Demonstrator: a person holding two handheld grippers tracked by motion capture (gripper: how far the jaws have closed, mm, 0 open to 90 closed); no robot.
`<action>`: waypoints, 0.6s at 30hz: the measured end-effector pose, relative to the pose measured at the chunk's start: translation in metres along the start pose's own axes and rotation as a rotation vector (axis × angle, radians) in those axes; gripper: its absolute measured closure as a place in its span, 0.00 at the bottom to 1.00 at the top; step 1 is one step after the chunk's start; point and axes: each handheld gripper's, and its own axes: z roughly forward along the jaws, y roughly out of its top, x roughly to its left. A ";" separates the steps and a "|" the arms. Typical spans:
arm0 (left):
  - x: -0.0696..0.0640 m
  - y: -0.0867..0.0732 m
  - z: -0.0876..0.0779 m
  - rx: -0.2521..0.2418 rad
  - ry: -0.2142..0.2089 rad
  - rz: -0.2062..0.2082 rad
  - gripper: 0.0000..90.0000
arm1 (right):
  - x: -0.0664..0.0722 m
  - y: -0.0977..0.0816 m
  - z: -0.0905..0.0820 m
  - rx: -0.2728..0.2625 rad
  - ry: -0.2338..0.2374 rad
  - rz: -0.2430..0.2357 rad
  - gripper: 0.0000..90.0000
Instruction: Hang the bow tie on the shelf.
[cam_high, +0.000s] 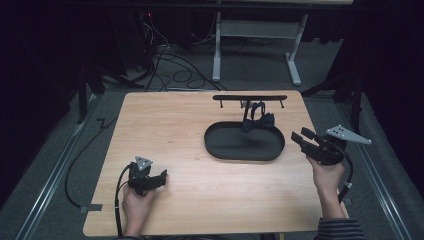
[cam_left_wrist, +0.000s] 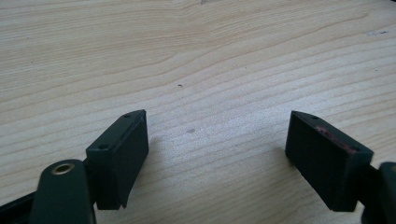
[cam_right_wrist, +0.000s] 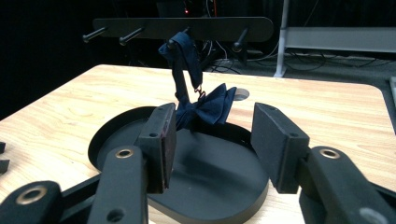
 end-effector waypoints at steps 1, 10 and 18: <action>0.000 0.000 0.000 0.000 0.000 0.000 0.24 | 0.001 -0.001 -0.001 0.001 0.001 0.001 0.57; 0.000 0.000 0.000 0.000 0.000 0.000 0.24 | 0.003 -0.010 -0.010 0.004 0.003 0.010 0.55; 0.000 0.000 0.000 0.000 0.000 0.001 0.24 | 0.003 -0.018 -0.014 0.009 0.010 0.025 0.55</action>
